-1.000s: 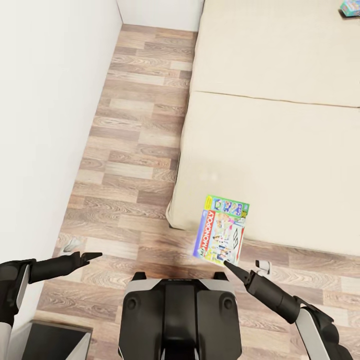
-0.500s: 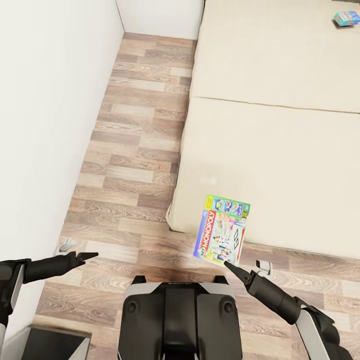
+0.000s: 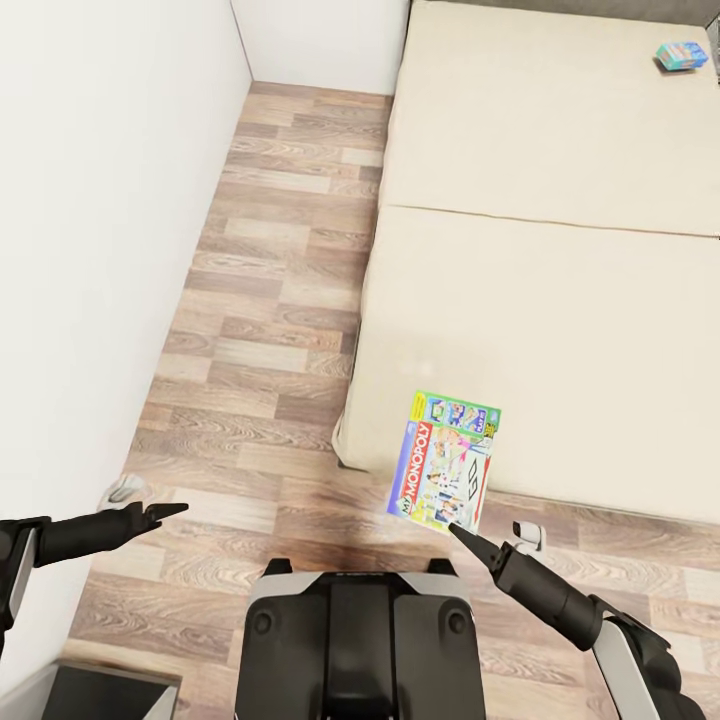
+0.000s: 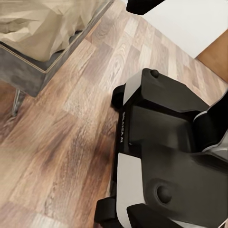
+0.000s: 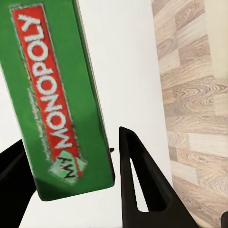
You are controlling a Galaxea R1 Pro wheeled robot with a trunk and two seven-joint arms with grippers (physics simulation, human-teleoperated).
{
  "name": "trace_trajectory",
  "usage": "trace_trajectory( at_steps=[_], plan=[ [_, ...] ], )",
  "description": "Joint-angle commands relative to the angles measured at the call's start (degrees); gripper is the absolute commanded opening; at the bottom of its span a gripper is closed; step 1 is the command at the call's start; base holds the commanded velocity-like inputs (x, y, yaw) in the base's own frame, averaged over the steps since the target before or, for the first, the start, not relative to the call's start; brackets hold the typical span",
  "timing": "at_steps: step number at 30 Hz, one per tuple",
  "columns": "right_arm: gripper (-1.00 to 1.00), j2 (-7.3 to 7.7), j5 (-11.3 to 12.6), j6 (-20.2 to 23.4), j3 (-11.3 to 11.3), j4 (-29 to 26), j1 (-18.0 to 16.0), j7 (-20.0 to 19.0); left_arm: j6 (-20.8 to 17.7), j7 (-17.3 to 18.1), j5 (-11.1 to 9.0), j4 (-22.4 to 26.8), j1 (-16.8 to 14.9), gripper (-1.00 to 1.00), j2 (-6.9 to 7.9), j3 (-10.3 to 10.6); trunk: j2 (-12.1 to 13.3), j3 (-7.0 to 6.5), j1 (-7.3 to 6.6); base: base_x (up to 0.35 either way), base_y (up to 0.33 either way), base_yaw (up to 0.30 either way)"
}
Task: Put all the toys in the child's room - the three board games (two on the bed and one on the table), the two jigsaw puzzles on the table, and the tennis ball on the table - inside the toy box on the table in the child's room.
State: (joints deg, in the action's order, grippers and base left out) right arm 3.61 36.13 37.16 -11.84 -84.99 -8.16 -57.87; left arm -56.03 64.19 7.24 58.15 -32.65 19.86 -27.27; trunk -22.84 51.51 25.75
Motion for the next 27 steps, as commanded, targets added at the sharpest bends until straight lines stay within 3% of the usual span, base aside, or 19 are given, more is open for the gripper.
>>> trace_trajectory(
  at_steps=[1, 17, 27],
  plan=[
    [-1.0, 0.01, 0.2, 0.4, 0.0, 0.0, 0.0, 0.0, -0.4, 0.6, 0.6, 0.0, 0.0, 1.0, -0.02, -0.2, -0.1, -0.04, 0.04, 0.0, 0.0, 0.0],
    [-1.0, 0.09, 0.1, 0.4, -0.1, 0.1, 0.0, -0.1, -0.4, 0.7, 0.5, 0.0, 0.0, 1.0, 0.62, -0.3, -0.1, -1.57, 0.04, 0.097, 0.0, 0.0],
    [-1.0, 0.12, 0.1, 0.4, -0.2, 0.1, 0.0, -0.2, -0.2, 5.0, 1.3, 0.0, 0.0, 1.0, 0.62, -0.3, -0.1, -2.53, 0.04, -0.023, 0.0, 0.0]
  ],
)
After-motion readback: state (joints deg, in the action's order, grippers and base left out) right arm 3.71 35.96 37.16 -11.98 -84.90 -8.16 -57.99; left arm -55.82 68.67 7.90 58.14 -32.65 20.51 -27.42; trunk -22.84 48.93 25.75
